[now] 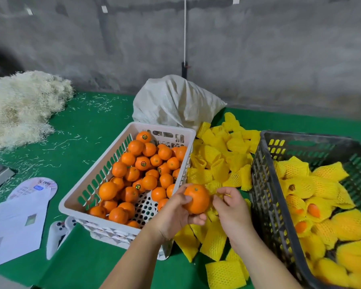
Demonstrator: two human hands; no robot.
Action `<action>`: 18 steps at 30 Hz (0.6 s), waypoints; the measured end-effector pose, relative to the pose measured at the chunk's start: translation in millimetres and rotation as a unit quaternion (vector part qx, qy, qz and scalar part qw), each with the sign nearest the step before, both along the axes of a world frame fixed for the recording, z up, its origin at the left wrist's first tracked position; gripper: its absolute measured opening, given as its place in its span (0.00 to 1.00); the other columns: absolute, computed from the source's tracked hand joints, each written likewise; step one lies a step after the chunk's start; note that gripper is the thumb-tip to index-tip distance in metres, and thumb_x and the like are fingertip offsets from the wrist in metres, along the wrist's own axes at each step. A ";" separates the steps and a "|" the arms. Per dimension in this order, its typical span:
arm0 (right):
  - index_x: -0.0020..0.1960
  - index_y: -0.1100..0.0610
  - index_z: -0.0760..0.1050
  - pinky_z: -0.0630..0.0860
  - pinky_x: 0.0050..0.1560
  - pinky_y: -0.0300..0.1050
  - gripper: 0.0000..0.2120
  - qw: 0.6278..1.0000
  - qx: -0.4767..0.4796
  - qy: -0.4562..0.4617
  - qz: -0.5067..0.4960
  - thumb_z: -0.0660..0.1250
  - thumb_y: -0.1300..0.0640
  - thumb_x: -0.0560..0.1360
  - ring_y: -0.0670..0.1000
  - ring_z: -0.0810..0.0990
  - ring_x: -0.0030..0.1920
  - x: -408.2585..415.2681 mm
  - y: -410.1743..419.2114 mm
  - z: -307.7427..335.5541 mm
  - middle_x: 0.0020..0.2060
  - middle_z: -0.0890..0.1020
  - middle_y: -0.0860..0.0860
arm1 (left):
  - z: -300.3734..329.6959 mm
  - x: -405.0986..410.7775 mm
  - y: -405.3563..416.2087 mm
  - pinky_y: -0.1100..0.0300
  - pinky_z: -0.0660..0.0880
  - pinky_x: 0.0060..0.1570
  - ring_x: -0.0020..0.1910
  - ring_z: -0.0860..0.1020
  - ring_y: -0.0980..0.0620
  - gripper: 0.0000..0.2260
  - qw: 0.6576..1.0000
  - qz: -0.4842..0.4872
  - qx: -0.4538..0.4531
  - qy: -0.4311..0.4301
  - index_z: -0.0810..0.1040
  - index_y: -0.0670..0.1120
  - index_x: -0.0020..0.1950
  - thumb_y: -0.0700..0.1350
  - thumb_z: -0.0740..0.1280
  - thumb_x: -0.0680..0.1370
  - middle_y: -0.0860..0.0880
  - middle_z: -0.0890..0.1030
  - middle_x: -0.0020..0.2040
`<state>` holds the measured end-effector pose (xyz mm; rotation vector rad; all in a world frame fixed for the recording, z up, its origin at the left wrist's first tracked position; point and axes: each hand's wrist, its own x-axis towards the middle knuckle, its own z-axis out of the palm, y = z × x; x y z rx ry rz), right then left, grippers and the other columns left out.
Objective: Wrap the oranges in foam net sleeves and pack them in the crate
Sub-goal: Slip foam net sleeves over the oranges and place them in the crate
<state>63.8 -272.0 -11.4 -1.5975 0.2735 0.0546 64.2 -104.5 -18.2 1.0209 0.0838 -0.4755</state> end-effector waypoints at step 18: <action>0.49 0.47 0.78 0.68 0.45 0.32 0.10 0.967 -0.234 -0.077 0.062 0.73 0.62 0.76 0.45 0.74 0.53 4.6 -15.0 -5.7 0.52 0.73 0.43 | -12.0 -7.0 2.6 0.57 0.78 0.32 0.28 0.81 0.46 0.41 0.996 -0.043 0.072 -0.017 0.66 0.38 0.74 0.55 0.71 0.65 0.40 0.84 0.38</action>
